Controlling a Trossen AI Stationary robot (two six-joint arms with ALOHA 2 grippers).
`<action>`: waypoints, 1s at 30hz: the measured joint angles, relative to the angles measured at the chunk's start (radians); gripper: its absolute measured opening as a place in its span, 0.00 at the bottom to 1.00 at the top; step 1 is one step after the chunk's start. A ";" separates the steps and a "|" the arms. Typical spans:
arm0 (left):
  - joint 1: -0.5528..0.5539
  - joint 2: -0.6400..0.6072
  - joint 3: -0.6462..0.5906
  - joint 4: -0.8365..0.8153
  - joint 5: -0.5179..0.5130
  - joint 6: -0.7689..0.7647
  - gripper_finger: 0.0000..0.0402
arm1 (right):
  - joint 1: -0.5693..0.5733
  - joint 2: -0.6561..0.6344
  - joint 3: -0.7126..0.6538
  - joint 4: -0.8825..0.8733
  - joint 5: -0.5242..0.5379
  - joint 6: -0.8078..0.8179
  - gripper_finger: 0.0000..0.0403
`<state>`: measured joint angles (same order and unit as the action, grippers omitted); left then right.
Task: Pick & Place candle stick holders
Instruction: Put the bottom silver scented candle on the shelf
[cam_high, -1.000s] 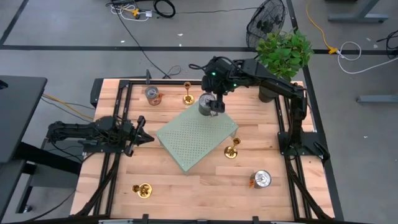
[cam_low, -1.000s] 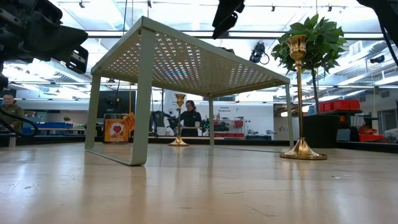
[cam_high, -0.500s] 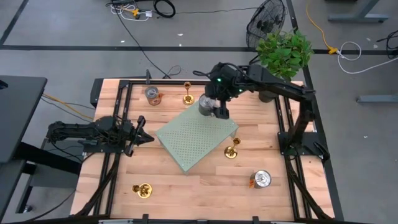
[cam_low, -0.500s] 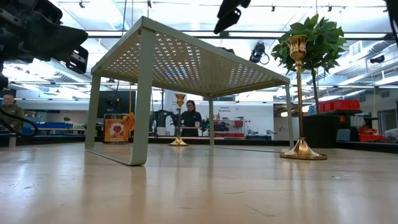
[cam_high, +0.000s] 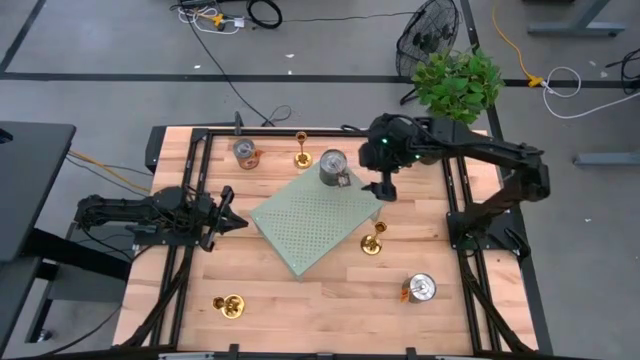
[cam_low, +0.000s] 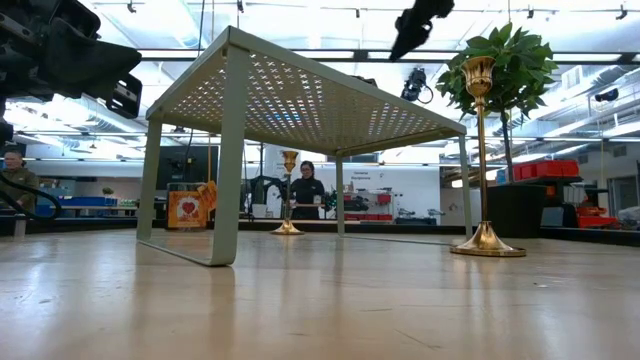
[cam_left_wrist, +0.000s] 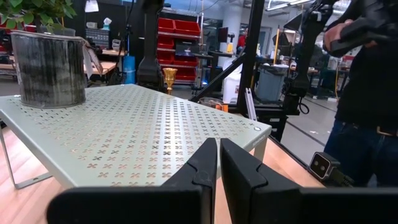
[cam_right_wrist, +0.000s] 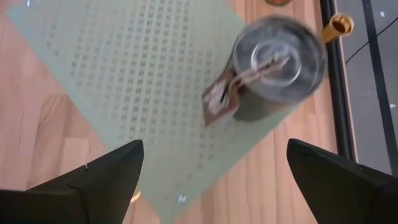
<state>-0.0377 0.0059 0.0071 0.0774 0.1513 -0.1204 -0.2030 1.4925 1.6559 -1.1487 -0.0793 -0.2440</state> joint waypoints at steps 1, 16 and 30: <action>0.000 0.000 0.000 0.000 0.000 0.000 0.06 | 0.002 -0.015 -0.017 0.001 0.000 0.000 0.99; 0.000 0.000 0.000 0.000 0.000 0.000 0.06 | 0.097 -0.167 -0.236 0.004 0.000 0.000 0.99; 0.000 0.000 0.000 0.000 0.000 0.000 0.06 | 0.219 -0.225 -0.292 -0.015 -0.001 0.027 0.99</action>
<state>-0.0376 0.0059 0.0071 0.0774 0.1513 -0.1204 0.0164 1.2671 1.3643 -1.1633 -0.0806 -0.2174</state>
